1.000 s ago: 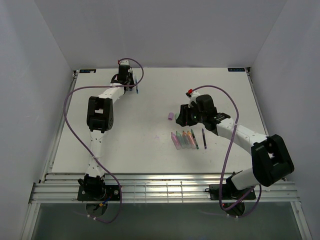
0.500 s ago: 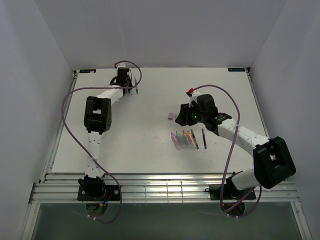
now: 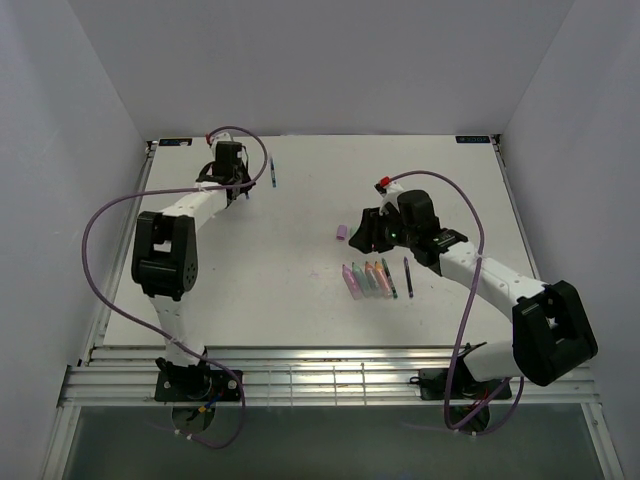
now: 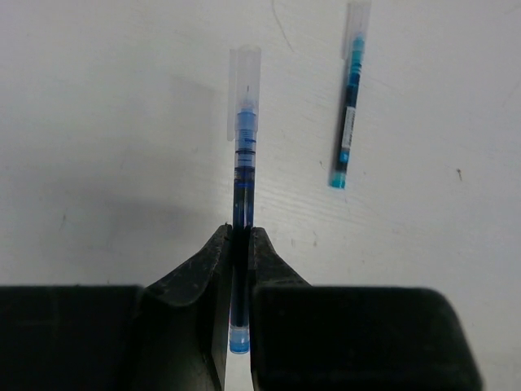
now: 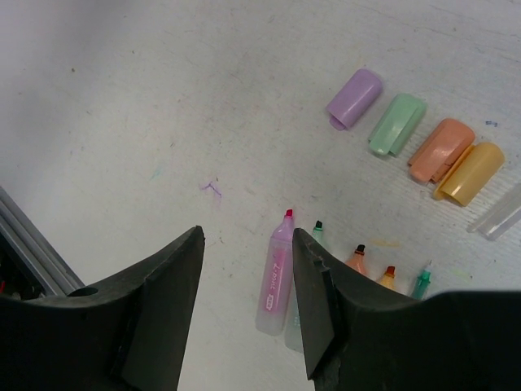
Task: Open the pen caps
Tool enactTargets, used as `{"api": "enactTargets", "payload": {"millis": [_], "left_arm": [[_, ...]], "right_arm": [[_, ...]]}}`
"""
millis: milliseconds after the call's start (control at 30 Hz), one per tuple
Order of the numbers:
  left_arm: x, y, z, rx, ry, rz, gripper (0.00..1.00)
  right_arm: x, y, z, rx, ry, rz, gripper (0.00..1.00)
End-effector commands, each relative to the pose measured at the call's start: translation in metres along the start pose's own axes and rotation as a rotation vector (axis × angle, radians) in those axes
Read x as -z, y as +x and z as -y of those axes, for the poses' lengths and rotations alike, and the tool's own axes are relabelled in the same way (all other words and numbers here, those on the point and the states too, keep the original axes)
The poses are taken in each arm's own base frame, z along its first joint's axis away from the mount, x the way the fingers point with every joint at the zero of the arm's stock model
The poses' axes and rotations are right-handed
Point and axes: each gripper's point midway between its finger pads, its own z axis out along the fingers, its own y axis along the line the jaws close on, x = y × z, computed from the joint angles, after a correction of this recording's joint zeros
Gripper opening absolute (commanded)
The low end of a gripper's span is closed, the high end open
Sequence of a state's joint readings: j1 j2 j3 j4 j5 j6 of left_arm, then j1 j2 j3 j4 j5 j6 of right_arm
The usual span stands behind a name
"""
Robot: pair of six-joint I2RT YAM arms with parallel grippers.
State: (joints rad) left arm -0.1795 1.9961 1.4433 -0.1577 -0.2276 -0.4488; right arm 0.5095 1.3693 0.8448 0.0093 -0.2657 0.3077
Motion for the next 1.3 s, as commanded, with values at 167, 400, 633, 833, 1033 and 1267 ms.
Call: {"api": "enactTargets", "payload": {"millis": [167,400,633,833,1033,1267], "left_arm": [[0.083,0.022,0.038,0.106,0.217,-0.074,0.0],[0.148,0.06,0.073,0.087,0.425,-0.159,0.0],[0.204,0.11,0.097,0.047,0.585,-0.205,0.0],[0.22,0.147,0.093,0.012,0.627,-0.244,0.0],[0.234,0.151,0.09,-0.005,0.662,-0.213,0.0],[0.243,0.151,0.087,-0.012,0.683,-0.2,0.0]], "right_arm": [[0.003,-0.012,-0.032,-0.027,-0.172,0.031,0.54],[-0.01,-0.032,-0.063,-0.102,-0.345,-0.004,0.64],[-0.025,-0.039,-0.077,-0.234,-0.457,-0.013,0.68],[-0.034,-0.045,-0.085,-0.325,-0.518,-0.01,0.66],[-0.047,-0.038,-0.091,-0.41,-0.536,-0.04,0.63],[-0.062,-0.03,-0.098,-0.439,-0.533,-0.063,0.61]]}}
